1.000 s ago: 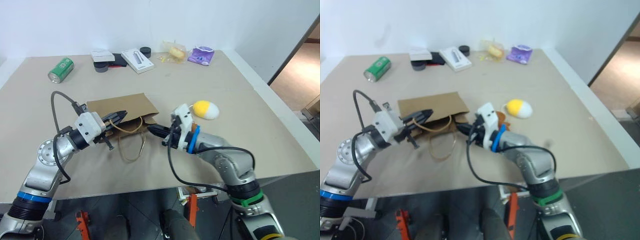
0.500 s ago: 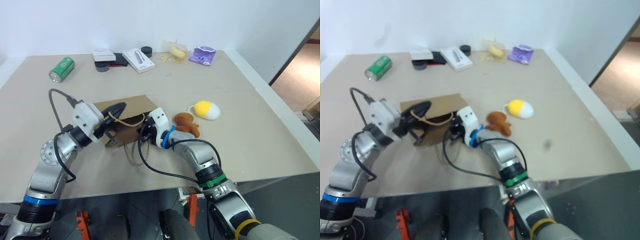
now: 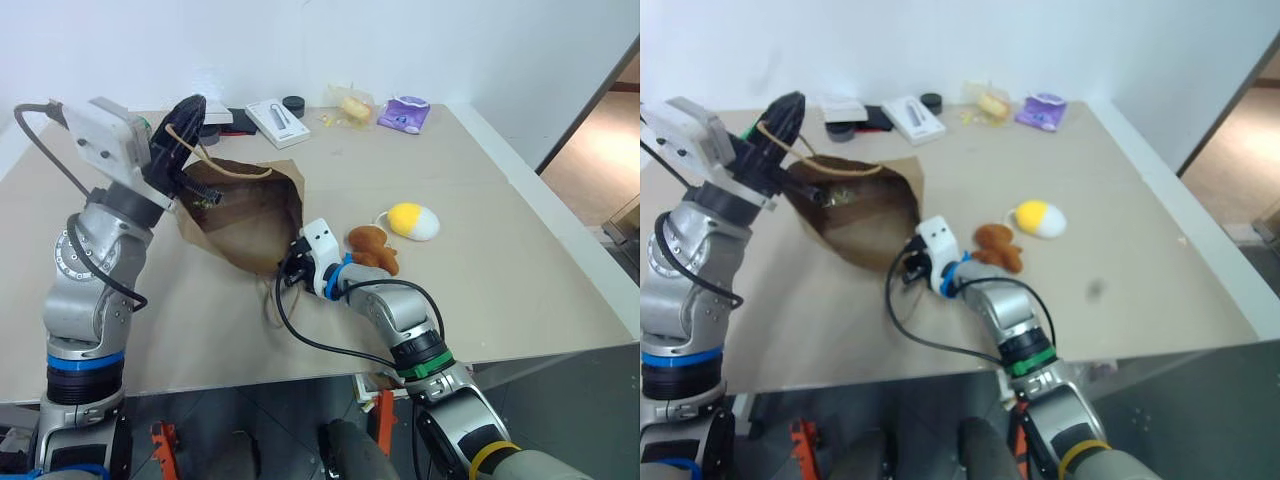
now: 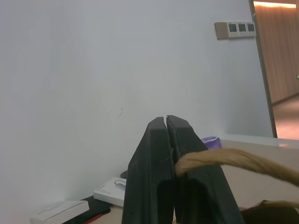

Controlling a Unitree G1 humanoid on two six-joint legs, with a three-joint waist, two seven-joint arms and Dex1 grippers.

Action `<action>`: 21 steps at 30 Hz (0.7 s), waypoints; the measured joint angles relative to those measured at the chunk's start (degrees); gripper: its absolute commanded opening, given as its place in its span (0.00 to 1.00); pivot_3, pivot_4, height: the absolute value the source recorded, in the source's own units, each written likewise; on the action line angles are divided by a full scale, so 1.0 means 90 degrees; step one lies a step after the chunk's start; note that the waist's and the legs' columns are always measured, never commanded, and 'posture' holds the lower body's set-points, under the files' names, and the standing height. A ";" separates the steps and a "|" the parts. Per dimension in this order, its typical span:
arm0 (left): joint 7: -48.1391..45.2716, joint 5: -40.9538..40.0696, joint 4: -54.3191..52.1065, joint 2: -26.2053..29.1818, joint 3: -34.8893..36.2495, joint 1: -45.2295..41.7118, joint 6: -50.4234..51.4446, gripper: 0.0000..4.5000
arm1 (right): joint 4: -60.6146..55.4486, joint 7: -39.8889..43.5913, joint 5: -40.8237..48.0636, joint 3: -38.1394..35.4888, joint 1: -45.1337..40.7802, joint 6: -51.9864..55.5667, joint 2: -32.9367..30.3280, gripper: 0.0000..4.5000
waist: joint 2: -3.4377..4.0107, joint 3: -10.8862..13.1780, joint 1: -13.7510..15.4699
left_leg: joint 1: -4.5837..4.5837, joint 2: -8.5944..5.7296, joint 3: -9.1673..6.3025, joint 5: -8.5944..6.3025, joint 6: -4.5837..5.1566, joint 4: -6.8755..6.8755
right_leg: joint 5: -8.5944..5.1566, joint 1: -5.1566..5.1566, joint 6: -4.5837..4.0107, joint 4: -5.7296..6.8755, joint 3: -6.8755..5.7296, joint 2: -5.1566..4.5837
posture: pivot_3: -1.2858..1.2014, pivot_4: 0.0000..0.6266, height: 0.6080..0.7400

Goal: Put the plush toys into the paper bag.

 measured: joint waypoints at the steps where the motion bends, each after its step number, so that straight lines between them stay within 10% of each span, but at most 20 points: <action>1: -0.0006 0.0000 0.0000 -0.0002 -0.0001 0.0020 0.0000 0.00 | 0.0000 0.0002 0.0000 -0.0002 0.0010 -0.0019 0.0000 0.01 | 0.0000 0.0000 0.0000 | 0.0000 0.0000 0.0000 0.0000 0.0000 0.0000 | 0.0000 0.0000 0.0000 0.0000 0.0000 0.0000 | 0.52 0.24 1.00; 6: -0.0242 -0.0006 -0.0106 -0.0073 -0.0126 0.0616 0.0099 0.00 | -0.0379 0.0554 0.0074 -0.0035 0.0400 -0.0680 -0.0233 0.01 | 0.0002 0.0002 0.0001 | -0.0019 -0.0001 -0.0001 0.0000 0.0000 -0.0001 | -0.0002 -0.0013 0.0003 -0.0004 -0.0001 -0.0002 | 0.52 0.24 1.00; 16: -0.0859 -0.0404 -0.0148 -0.0031 -0.0361 0.0925 0.0702 0.00 | -0.3045 0.2127 0.2093 -0.1395 0.0786 0.0315 -0.1977 0.97 | 0.0004 0.0005 0.0020 | -0.0023 -0.0005 -0.0014 0.0000 0.0000 0.0000 | -0.0006 -0.0014 0.0000 -0.0007 -0.0011 -0.0005 | 0.52 0.24 1.00; 21: -0.0788 -0.0641 -0.0127 -0.0099 -0.0200 0.0719 0.0948 0.00 | -0.2496 0.1723 0.1779 -0.1753 0.0793 0.0796 -0.2886 0.99 | 0.0003 0.0004 0.0004 | -0.0008 -0.0009 -0.0006 0.0000 0.0001 -0.0001 | -0.0008 -0.0007 -0.0005 -0.0007 0.0001 -0.0005 | 0.52 0.24 1.00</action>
